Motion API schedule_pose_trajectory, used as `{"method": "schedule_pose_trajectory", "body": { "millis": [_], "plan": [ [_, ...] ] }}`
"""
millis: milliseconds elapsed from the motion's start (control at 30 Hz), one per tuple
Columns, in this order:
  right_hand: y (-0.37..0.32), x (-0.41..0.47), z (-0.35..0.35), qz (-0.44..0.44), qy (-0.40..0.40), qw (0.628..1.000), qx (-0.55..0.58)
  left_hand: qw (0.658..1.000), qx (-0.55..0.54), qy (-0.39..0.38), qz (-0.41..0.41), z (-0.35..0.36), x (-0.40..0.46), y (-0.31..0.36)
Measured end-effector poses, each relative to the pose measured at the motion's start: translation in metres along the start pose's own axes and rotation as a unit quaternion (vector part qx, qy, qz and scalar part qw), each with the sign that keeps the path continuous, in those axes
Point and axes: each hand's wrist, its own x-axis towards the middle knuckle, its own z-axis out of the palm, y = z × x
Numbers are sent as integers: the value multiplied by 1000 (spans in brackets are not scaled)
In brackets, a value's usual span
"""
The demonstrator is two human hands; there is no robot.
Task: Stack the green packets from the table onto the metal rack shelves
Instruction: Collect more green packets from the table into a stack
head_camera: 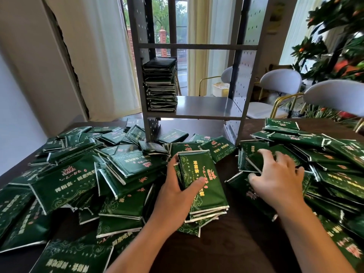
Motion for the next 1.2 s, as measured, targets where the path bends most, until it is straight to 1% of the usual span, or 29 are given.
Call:
{"method": "schedule_pose_trajectory", "body": {
  "millis": [33, 100, 200, 233, 267, 300, 333, 367, 400, 433, 467, 533, 567, 667, 733, 833, 867, 933, 967, 1033, 1100, 1200],
  "plan": [
    [0, 1, 1, 7, -23, 1000, -18, 1000, 1, 1, -1, 0, 0, 1],
    [1, 2, 5, 8, -31, 999, -36, 1000, 3, 1, -1, 0, 0, 2],
    [-5, -4, 4, -2, 29, 998, -48, 1000, 7, -2, -1, 0, -1, 1],
    [-7, -6, 4, -23, 48, 999, -11, 1000, 8, -1, -1, 0, -1, 1],
    [-9, -8, 3, -45, 55, 996, 51, 1000, 9, -1, -1, 0, -1, 1],
    [-12, -11, 1, -64, 52, 990, 117, 1000, 11, -3, -2, 0, -1, 0],
    [-14, -13, 0, -82, 51, 983, 159, 1000, 13, -4, -5, -1, -1, -1],
    [-14, -13, -1, -99, 54, 980, 162, 1000, 14, -7, -8, -1, 0, -1],
    [-12, -11, -1, -109, 49, 983, 139, 1000, 17, -7, -12, -1, 0, -1],
    [-10, -10, -3, -113, 24, 987, 108, 1000, 20, -7, -13, -1, 0, -1],
    [-9, -11, -5, -112, -22, 990, 77, 1000, 24, -8, -15, -1, 0, -1],
    [-11, -13, -12, -112, -116, 986, 49, 999, 28, -10, -17, -2, 0, -1],
    [-12, -14, -12, -118, -146, 981, 43, 999, 28, -12, -16, -1, 0, -1],
    [-15, -18, -8, -142, -204, 968, 14, 999, 27, -11, -13, -1, 0, 0],
    [-17, -18, -7, -154, -215, 964, -31, 1000, 23, -7, -12, -2, 0, 0],
    [-16, -15, -6, -136, -196, 970, -44, 1000, 12, -2, -11, -1, 0, -1],
    [-15, -14, -5, -128, -180, 975, -37, 1000, 7, -1, -6, 0, 0, -1],
    [-17, -14, -3, -124, -123, 985, -14, 1000, 4, 1, 2, -1, -1, 0],
    [-17, -14, -2, -120, -92, 988, 17, 1000, 5, 1, 5, 0, -2, 1],
    [-19, -15, -1, -107, -38, 985, 132, 1000, 3, 11, 4, 0, -3, 2],
    [-20, -17, -2, -84, 7, 962, 259, 1000, -2, 31, -4, 0, -2, 2],
    [-20, -15, -2, -39, 33, 929, 367, 999, -5, 47, -26, 0, -2, 5]
  ]
}}
